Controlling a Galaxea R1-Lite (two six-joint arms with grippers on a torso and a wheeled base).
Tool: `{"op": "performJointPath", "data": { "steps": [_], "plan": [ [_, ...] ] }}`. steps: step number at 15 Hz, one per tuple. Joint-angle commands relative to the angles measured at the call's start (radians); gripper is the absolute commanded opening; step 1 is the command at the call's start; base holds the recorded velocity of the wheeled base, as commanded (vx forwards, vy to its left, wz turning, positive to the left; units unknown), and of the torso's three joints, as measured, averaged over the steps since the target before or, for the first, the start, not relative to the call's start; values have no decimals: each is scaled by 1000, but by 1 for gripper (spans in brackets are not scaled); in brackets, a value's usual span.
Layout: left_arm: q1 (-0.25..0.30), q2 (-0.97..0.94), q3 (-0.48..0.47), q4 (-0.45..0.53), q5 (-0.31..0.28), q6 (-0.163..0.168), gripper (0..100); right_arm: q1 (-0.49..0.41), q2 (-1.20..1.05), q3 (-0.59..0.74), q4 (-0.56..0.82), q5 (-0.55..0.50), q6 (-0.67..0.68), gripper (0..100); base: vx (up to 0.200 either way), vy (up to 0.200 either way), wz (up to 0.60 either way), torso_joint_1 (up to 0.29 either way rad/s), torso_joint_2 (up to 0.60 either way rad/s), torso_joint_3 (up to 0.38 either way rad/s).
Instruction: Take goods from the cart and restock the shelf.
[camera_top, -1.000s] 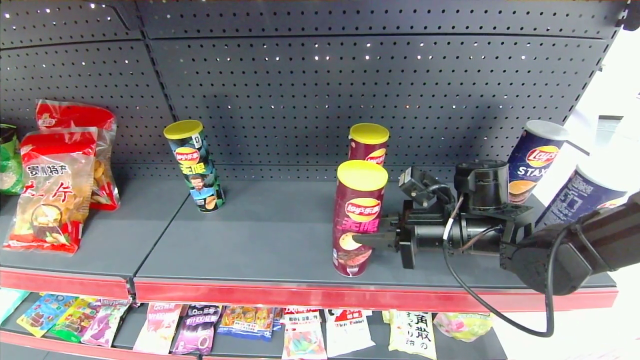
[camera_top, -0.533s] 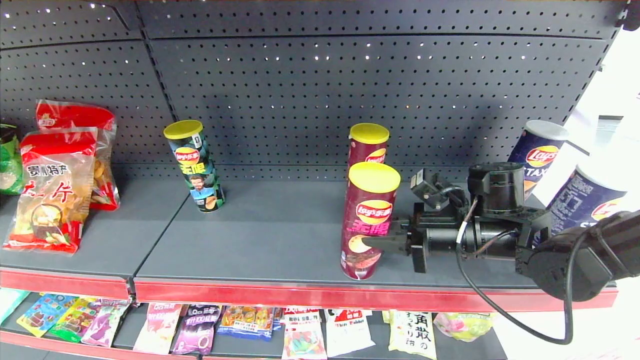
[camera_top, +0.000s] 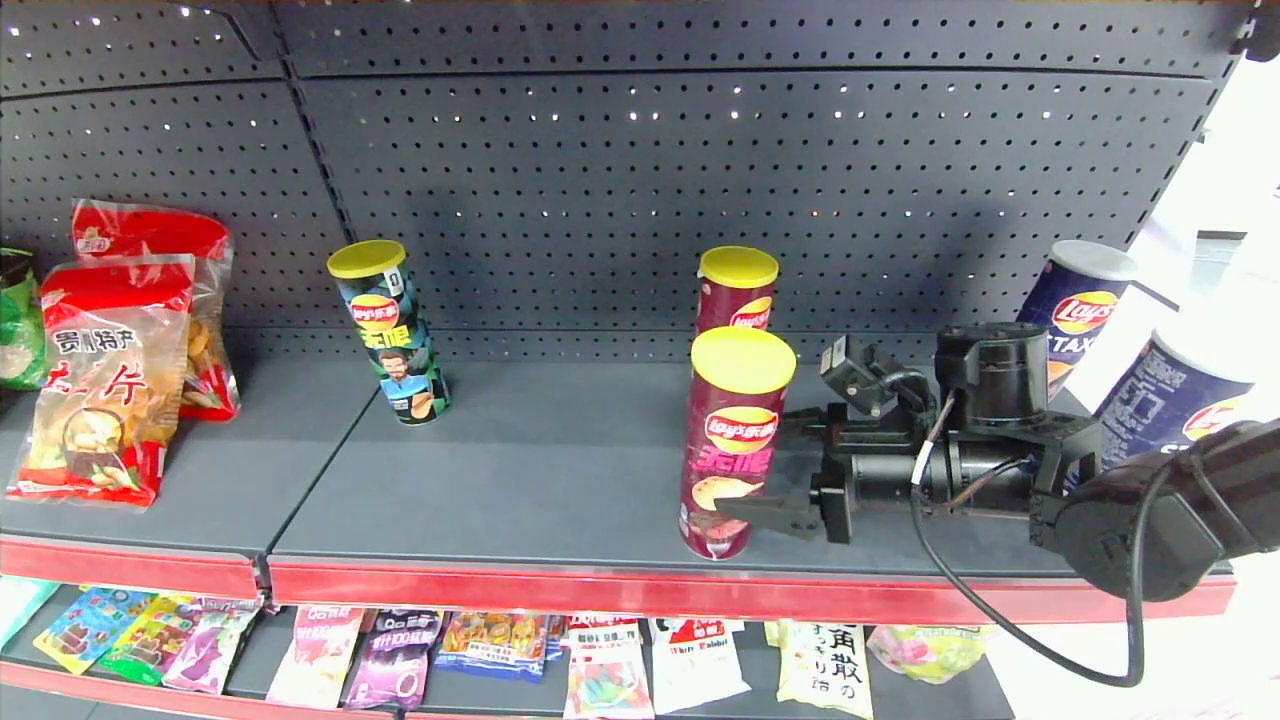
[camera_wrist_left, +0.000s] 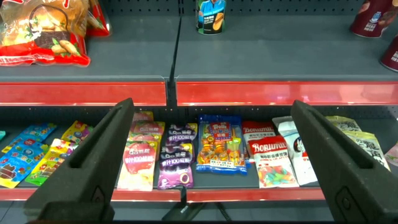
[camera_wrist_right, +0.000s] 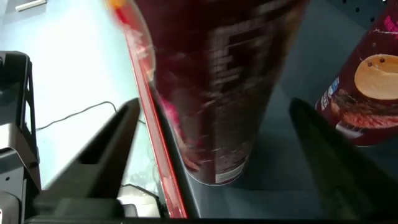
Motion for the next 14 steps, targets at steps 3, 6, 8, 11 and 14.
{"op": "performJointPath", "data": {
  "steps": [3, 6, 8, 11, 14],
  "plan": [
    [0, 1, 0, 0, 0, 0, 100, -7, -29, 34, 0, -8, -1, 100, 0, 0, 0, 0, 0, 0],
    [0, 1, 0, 0, 0, 0, 100, -56, -143, 184, 3, -14, 2, 100, 0, 0, 0, 0, 0, 0],
    [0, 1, 0, 0, 0, 0, 100, -76, -185, 244, 7, -37, 2, 100, 0, 0, 0, 0, 0, 0],
    [0, 1, 0, 0, 0, 0, 100, -98, -190, 263, 13, -175, 26, 100, 0, 0, 0, 0, 0, 0],
    [0, 1, -1, 0, 0, 0, 100, -50, -147, 255, 16, -319, 23, 100, 0, 0, 0, 0, 0, 0]
  ]
}}
